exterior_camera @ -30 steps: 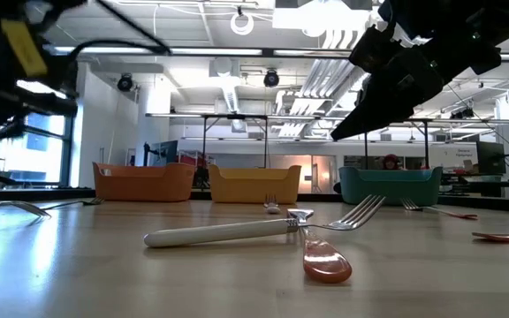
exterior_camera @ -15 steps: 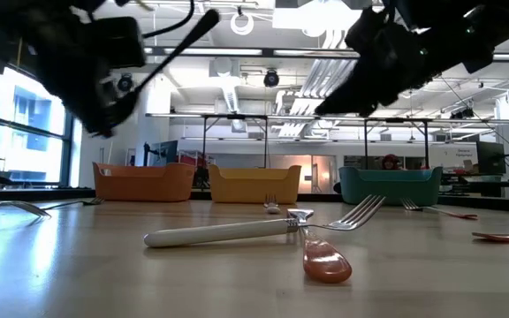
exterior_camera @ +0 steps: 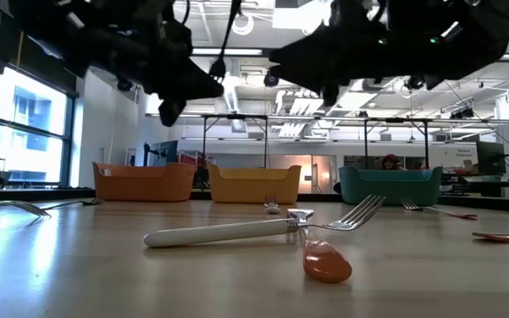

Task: Sort silverware by color (type)
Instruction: Put the black fork into the green bin

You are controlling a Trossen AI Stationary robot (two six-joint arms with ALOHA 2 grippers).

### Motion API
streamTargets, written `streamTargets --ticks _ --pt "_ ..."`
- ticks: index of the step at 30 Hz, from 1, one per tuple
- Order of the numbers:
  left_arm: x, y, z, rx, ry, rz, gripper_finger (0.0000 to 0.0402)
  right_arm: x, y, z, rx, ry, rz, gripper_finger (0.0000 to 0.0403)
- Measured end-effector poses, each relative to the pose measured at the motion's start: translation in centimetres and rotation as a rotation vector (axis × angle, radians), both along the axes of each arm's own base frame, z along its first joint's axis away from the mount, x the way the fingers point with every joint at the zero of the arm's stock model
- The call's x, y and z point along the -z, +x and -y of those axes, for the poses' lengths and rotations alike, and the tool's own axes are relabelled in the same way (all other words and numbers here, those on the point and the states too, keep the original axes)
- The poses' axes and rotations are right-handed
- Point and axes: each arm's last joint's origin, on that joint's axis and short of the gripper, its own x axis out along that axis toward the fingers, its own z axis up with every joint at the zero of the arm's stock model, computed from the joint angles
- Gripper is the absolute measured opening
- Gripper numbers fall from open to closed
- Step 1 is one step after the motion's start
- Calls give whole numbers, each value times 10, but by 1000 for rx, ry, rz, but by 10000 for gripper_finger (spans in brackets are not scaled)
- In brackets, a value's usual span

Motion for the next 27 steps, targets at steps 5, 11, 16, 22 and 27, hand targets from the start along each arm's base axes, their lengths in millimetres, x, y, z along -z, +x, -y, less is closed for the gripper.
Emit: streamTargets --ticks 5,11,16,22,27 --pt "12 15 -10 14 -15 76 0 -10 17 1 8 -41 26 164" --pt "24 22 -16 10 -23 90 0 -20 33 8 50 -31 16 158" --pt "27 24 -16 14 -9 94 0 -27 40 15 64 -32 -10 137" --pt "26 24 -17 0 7 101 0 -33 45 19 30 -34 -27 94" --pt "25 25 -17 1 8 107 0 -35 47 18 9 -50 -35 30"
